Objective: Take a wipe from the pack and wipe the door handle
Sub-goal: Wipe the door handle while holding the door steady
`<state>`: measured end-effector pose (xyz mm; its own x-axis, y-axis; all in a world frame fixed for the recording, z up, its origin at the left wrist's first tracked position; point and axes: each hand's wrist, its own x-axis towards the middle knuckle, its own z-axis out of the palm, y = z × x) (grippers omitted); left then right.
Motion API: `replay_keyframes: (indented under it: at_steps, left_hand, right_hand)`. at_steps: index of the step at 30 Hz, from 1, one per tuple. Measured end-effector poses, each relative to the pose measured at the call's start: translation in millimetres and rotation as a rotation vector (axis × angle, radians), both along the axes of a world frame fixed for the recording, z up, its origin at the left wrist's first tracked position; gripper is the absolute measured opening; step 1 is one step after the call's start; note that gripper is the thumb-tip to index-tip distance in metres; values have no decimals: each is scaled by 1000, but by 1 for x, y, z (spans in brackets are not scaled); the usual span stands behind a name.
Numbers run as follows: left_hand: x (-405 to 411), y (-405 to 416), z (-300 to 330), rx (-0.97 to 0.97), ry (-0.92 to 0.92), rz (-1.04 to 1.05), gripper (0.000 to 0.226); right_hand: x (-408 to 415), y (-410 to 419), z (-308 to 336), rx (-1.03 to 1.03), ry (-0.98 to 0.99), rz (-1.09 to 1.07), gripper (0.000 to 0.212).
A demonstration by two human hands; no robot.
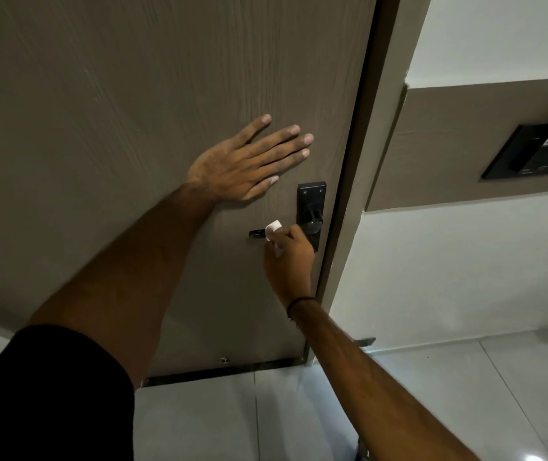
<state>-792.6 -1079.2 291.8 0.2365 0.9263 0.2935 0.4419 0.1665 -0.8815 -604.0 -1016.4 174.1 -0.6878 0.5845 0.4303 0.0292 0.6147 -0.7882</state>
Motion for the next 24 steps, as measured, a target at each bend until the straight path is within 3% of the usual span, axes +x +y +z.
replay_keyframes:
  at_steps: [2, 7, 14, 19, 24]
  left_hand:
    - [1, 0, 1, -2, 7, 3, 69]
    - [4, -2, 2, 3, 16, -3, 68]
    - [4, -1, 0, -16, -33, 17, 67]
    - [2, -1, 1, -8, -30, 1, 66]
    - [1, 0, 0, 3, -13, -9, 67]
  right_hand:
    - [7, 6, 0, -7, 17, 19, 9]
    - [24, 38, -7, -77, 120, -168, 14]
    - [-6, -2, -11, 63, 11, -4, 10]
    - [-16, -27, -7, 163, -47, 165, 22]
    - [15, 9, -13, 38, 109, -18, 13]
